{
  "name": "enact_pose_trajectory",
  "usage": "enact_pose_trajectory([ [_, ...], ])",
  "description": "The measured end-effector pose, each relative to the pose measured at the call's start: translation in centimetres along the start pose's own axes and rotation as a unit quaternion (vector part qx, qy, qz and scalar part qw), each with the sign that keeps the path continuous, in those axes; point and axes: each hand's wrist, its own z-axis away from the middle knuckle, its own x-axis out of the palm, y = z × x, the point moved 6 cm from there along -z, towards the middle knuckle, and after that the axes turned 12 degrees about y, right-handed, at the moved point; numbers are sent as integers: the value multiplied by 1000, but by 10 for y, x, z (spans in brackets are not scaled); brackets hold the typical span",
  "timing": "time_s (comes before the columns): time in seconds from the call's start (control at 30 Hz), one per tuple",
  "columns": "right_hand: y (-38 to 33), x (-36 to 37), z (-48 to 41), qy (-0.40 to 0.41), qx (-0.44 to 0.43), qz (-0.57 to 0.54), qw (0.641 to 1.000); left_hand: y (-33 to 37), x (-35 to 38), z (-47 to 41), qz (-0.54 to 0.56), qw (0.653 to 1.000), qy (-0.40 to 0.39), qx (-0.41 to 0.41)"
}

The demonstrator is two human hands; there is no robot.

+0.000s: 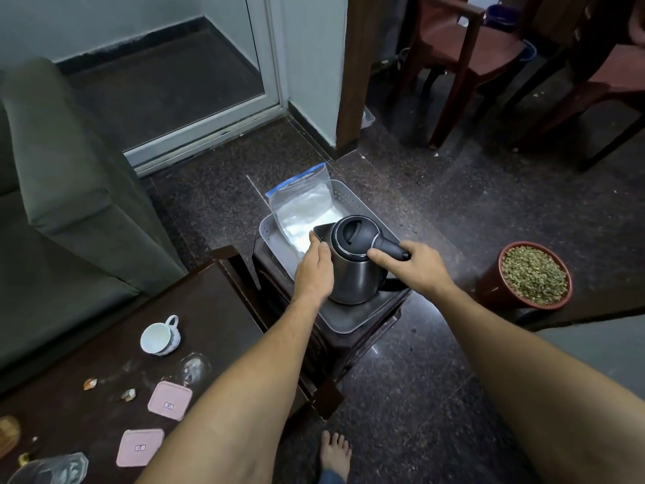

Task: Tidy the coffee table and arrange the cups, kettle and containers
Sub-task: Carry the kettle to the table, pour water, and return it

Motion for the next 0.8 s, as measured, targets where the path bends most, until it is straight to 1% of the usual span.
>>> enact_pose_trajectory([
  [0.1, 5, 11, 0, -67, 57, -102, 991, -3, 1, -7, 26, 999, -17, -20],
  [0.2, -1, 14, -1, -135, 80, -145, 977, -4, 1, -11, 51, 998, -11, -38],
  [0.23, -2, 15, 0, -141, 84, -150, 975, -2, 1, -11, 60, 997, -9, -39],
  [0.27, -4, 17, 2, -133, 87, -150, 976, -1, 1, -11, 71, 997, -8, -37],
  [0.33, -3, 21, 10, -87, 97, -147, 981, 4, 0, -10, 91, 995, -6, -27],
  [0.4, -3, 26, 16, -41, 104, -167, 980, 8, -3, -12, 103, 994, -4, -26],
  [0.47, -7, 30, 18, -19, 106, -189, 976, 10, -9, -15, 112, 993, -2, -31],
  [0.63, -21, 31, 23, -5, 112, -232, 966, 22, -26, -15, 129, 991, 5, -22],
  [0.73, -38, 27, 28, -15, 91, -240, 966, 30, -43, -10, 131, 991, 11, -21],
  [0.8, -54, 24, 32, -23, 75, -248, 966, 35, -61, -8, 134, 990, 30, -22],
])
